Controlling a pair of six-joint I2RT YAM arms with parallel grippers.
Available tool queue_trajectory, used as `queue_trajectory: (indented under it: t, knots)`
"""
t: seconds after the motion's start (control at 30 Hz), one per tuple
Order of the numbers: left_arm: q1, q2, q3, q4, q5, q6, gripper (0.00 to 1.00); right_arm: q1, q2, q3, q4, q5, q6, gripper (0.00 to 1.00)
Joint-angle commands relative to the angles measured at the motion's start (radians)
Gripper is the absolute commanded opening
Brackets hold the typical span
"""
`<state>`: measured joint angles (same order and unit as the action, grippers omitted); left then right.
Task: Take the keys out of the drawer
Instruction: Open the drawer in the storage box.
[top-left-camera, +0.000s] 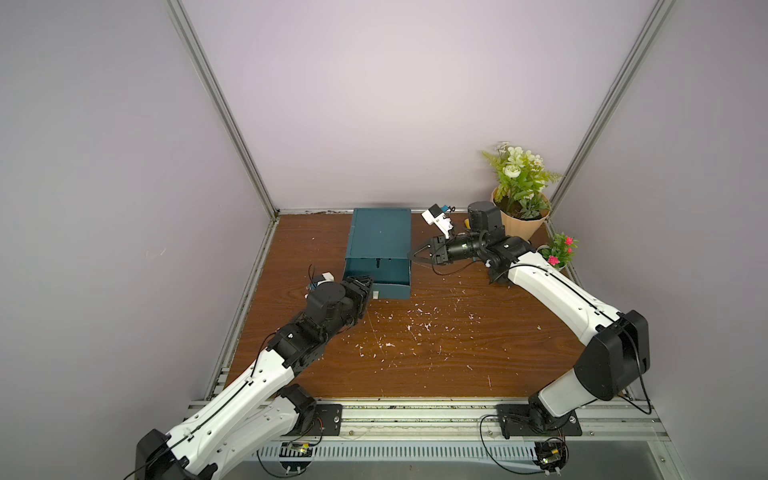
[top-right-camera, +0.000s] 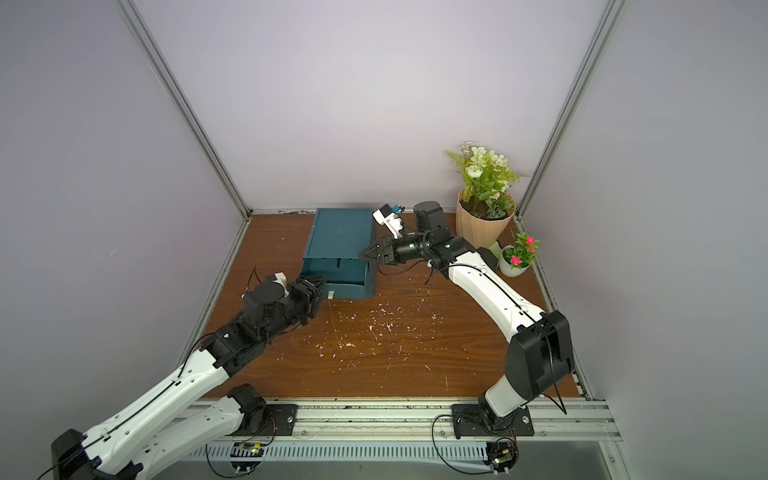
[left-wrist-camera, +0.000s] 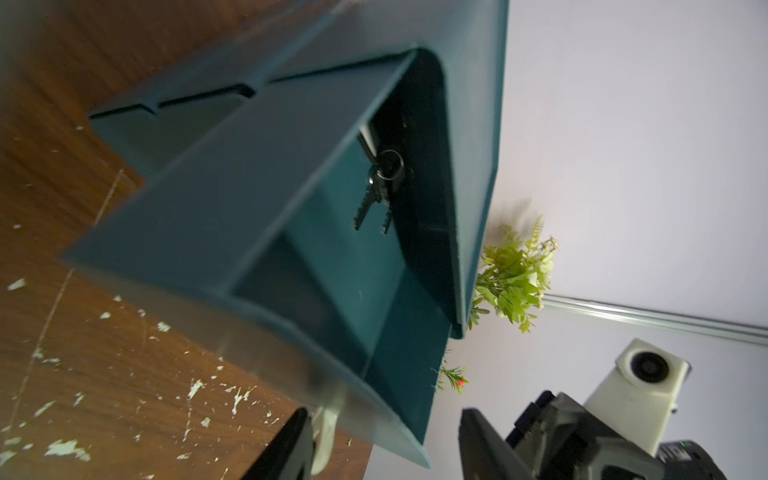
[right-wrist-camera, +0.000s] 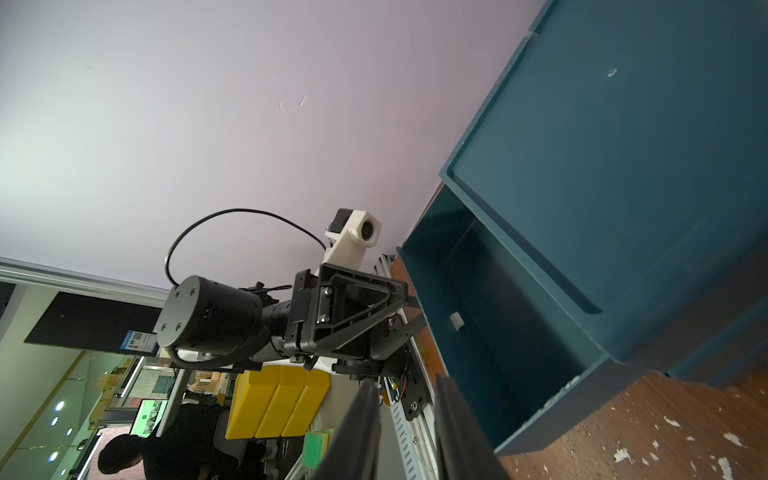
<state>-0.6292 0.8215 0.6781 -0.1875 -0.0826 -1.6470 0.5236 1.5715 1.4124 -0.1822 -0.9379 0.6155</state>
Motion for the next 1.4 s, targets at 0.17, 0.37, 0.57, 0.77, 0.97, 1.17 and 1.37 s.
queue_trajectory:
  t: [0.17, 0.37, 0.57, 0.77, 0.97, 1.17, 1.37]
  knots:
    - [-0.009, -0.015, 0.054, -0.202, -0.075, -0.125, 0.62, 0.001, 0.037, 0.114, -0.190, 0.096, -0.081, 0.29]
    - [-0.009, 0.001, 0.080, -0.285, -0.072, -0.178, 0.61, 0.001, 0.048, 0.177, -0.313, 0.184, -0.173, 0.29]
    - [-0.009, 0.040, 0.149, -0.380, -0.115, -0.172, 0.58, 0.003, 0.052, 0.177, -0.326, 0.225, -0.194, 0.30]
    - [-0.009, 0.066, 0.181, -0.433, -0.115, -0.204, 0.44, 0.002, 0.078, 0.219, -0.382, 0.236, -0.228, 0.30]
    - [-0.009, 0.094, 0.232, -0.487, -0.111, -0.209, 0.43, 0.001, 0.084, 0.213, -0.403, 0.254, -0.261, 0.30]
    - [-0.010, 0.078, 0.231, -0.521, -0.070, -0.225, 0.42, 0.003, 0.094, 0.229, -0.426, 0.260, -0.274, 0.31]
    - [-0.011, 0.066, 0.237, -0.529, -0.067, -0.228, 0.40, 0.002, 0.100, 0.245, -0.440, 0.266, -0.283, 0.31]
